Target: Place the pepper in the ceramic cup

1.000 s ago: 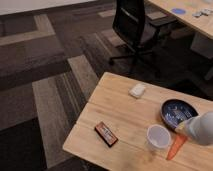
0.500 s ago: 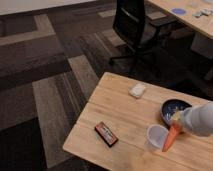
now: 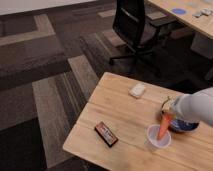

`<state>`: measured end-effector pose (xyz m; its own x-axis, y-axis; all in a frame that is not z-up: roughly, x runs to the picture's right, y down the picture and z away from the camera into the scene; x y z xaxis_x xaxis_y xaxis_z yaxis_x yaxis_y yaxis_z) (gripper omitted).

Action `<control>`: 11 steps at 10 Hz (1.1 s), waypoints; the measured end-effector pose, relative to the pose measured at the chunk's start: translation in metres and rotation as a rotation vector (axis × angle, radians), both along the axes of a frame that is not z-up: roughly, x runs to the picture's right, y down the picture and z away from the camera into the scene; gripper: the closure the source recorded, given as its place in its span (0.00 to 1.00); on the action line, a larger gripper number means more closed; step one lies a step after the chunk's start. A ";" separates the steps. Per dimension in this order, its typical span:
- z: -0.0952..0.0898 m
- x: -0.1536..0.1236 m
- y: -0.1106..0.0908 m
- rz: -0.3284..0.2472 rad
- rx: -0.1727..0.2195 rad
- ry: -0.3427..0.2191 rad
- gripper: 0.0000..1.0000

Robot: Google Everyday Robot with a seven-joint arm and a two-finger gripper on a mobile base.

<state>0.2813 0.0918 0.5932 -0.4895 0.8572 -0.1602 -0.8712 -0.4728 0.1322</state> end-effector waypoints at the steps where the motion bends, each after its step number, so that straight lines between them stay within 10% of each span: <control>1: 0.004 0.003 -0.001 -0.011 0.021 0.006 1.00; 8: 0.029 -0.005 0.043 -0.062 0.072 -0.041 0.99; 11: 0.029 -0.005 0.043 -0.063 0.073 -0.042 0.57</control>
<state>0.2759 0.1345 0.6222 -0.4284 0.8962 -0.1155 -0.9035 -0.4240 0.0621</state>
